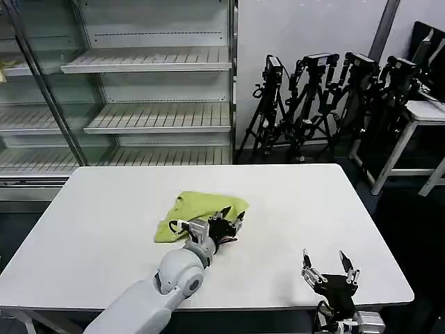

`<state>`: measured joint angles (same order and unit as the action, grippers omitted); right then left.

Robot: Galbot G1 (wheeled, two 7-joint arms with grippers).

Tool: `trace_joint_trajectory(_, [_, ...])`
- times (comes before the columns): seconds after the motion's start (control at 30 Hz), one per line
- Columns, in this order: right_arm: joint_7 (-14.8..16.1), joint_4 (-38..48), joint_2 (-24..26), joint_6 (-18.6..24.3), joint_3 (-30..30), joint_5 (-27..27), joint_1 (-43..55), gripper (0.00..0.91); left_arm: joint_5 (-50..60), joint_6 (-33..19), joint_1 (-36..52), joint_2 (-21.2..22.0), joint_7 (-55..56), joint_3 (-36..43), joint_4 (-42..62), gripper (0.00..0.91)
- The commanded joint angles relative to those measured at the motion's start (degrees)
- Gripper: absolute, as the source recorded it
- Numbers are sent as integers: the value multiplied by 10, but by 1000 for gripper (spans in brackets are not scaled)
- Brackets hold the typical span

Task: Fold and organize the clothes.

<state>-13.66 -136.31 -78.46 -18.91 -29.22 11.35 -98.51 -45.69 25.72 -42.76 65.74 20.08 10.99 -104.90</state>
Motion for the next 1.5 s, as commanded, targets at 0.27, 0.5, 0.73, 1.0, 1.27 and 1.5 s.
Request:
trace_joint_trajectory(0.27, [-2, -4, 10, 4, 4, 1, 19, 907, 39, -10, -128, -97, -10, -195, -142, 907])
trace_joint_trajectory(0.5, [-10, -5, 16, -33, 67, 43, 48, 907, 117, -24, -233, -129, -28, -335, -157, 907])
trace_joint_trajectory(0.73, [-59, 35, 18, -86, 179, 201, 141, 907, 158, -31, -379, -94, -32, -418, -241, 907])
trace_joint_trajectory(1.0, [-113, 106, -18, -82, 275, 303, 243, 907, 179, -35, -432, -62, -30, -441, -271, 907])
trace_joint_trajectory(1.27, [-164, 186, -73, -86, 266, 405, 298, 907, 172, -38, -442, -65, -30, -454, -276, 907])
trace_joint_trajectory(1.5, [-206, 217, -89, -104, 247, 490, 326, 907, 171, -38, -442, -63, -28, -450, -274, 907])
